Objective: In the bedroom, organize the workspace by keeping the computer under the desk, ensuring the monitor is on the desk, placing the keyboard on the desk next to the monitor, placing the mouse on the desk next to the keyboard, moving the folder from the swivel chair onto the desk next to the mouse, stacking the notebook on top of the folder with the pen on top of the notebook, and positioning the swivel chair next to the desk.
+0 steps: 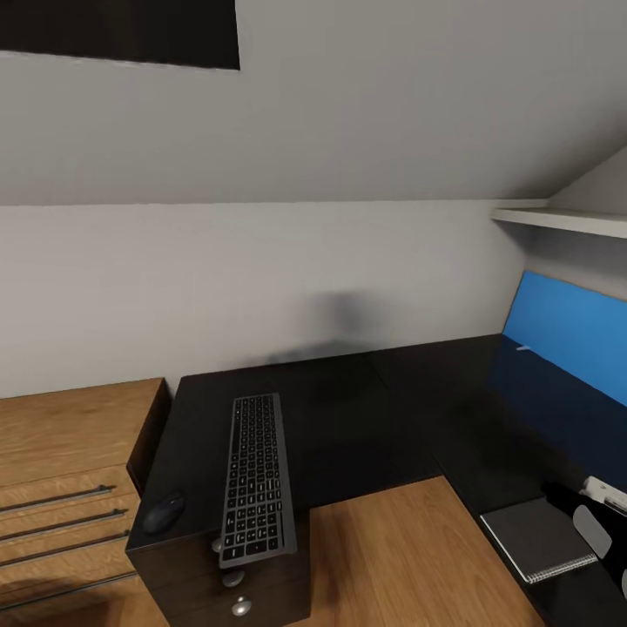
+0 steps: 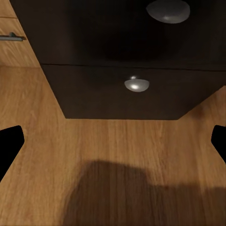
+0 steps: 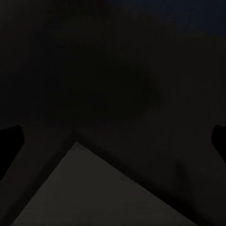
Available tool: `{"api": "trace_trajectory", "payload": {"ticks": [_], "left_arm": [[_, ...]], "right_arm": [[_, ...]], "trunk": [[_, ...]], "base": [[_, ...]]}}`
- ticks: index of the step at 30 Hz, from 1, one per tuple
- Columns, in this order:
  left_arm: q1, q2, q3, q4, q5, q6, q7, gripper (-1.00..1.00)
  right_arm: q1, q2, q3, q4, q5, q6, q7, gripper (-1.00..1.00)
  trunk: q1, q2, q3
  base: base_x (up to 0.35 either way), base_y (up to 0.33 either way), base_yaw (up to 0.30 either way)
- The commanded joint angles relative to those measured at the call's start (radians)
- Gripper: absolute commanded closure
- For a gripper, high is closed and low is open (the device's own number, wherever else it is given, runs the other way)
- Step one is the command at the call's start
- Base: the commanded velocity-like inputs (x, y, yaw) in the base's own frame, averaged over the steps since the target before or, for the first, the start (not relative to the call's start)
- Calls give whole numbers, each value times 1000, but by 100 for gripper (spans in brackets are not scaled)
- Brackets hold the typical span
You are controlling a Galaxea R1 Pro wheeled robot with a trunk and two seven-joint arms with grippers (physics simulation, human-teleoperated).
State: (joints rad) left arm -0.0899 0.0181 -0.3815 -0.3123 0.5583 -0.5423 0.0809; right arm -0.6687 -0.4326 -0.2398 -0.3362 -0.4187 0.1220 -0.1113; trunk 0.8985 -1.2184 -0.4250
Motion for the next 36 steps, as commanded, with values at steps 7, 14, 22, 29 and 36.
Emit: {"api": "trace_trajectory", "payload": {"ticks": [7, 14, 22, 29, 36], "left_arm": [[-1, -1, -7, 1, 1, -4, 8, -100], [-1, -1, -7, -1, 2, -10, 8, -100], [-1, -7, -8, -2, 2, -17, 9, -100], [-1, -8, -5, -1, 3, -18, 10, -100], [-1, -5, -4, 1, 3, -18, 9, -100]], "right_arm": [[0, 0, 0, 0, -9, 50, -6, -100], [0, 1, 0, -1, -9, 96, -7, -100], [0, 1, 0, -2, -9, 99, -5, -100], [0, 2, 1, -3, -9, 99, -5, -100], [0, 2, 2, -3, -9, 97, -5, -100]], "trunk": [[0, -1, -1], [0, -1, -1], [15, -29, -14], [19, -36, -17], [19, -36, -17]], "base": [[0, 0, 0], [0, 0, 0], [0, 0, 0], [0, 0, 0], [0, 0, 0]]}}
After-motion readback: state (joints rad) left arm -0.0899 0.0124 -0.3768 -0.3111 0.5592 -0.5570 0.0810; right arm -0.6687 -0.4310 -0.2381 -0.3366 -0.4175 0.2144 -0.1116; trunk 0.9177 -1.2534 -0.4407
